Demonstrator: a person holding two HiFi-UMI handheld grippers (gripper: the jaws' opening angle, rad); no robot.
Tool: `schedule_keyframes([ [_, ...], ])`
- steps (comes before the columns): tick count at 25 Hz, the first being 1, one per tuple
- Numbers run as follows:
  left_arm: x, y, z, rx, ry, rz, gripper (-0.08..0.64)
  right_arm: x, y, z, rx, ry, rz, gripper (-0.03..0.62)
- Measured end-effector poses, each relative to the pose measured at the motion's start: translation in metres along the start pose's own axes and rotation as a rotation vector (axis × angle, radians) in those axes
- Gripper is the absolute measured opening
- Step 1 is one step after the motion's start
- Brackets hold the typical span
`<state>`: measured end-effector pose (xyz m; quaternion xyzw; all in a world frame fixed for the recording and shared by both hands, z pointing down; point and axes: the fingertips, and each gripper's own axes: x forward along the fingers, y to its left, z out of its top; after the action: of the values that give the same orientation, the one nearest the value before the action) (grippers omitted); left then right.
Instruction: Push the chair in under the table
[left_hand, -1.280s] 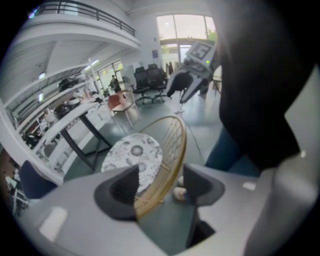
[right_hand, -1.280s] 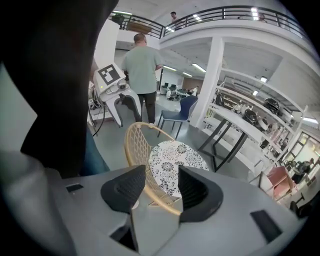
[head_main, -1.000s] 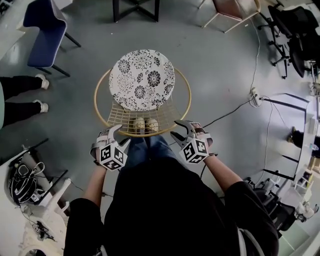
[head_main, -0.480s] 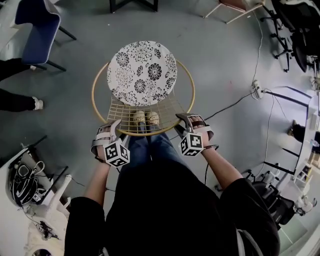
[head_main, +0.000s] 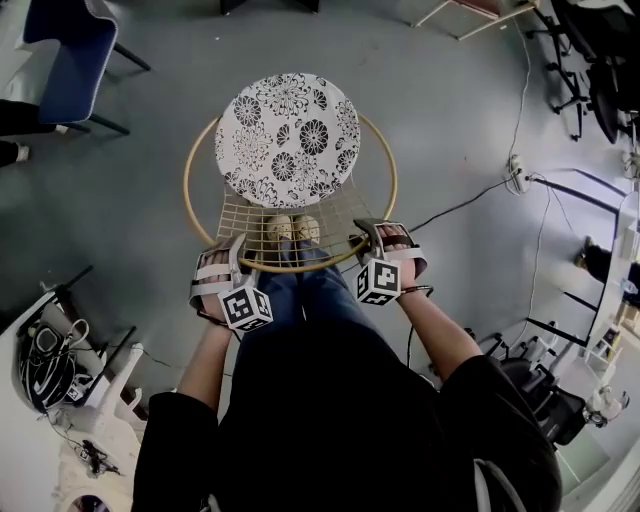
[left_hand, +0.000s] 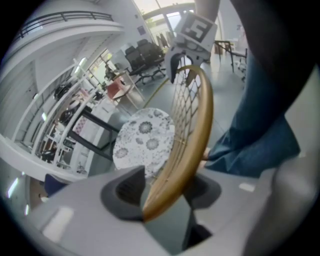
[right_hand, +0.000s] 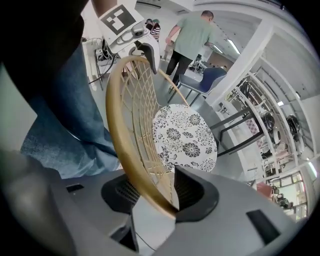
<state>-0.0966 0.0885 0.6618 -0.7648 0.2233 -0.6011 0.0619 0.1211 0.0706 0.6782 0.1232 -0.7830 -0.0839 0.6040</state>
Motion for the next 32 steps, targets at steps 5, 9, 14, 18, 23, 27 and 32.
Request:
schedule_keyframes([
  [5,0.003,-0.002,-0.001,0.072,0.006,0.010,0.193,0.004,0.000,-0.001,-0.041,0.031,-0.021,0.168],
  [9,0.004,0.000,-0.003,0.139,0.023,0.010,0.168,0.006,0.000,-0.001,-0.087,0.036,0.002,0.150],
  [14,0.007,0.004,-0.005,0.220,0.026,-0.005,0.138,0.008,-0.005,0.002,-0.156,0.053,0.002,0.123],
  [18,0.009,0.003,-0.006,0.242,0.026,-0.050,0.127,0.013,-0.007,0.003,-0.238,0.060,0.013,0.097],
  [23,0.023,0.022,-0.009,0.335,0.046,-0.019,0.113,0.022,-0.024,0.007,-0.290,0.080,0.011,0.080],
  [27,0.032,0.042,-0.008,0.390,0.060,-0.066,0.091,0.034,-0.048,0.009,-0.296,0.113,0.007,0.077],
  [32,0.049,0.071,-0.006,0.461,0.068,-0.083,0.067,0.048,-0.084,0.010,-0.303,0.148,0.009,0.074],
])
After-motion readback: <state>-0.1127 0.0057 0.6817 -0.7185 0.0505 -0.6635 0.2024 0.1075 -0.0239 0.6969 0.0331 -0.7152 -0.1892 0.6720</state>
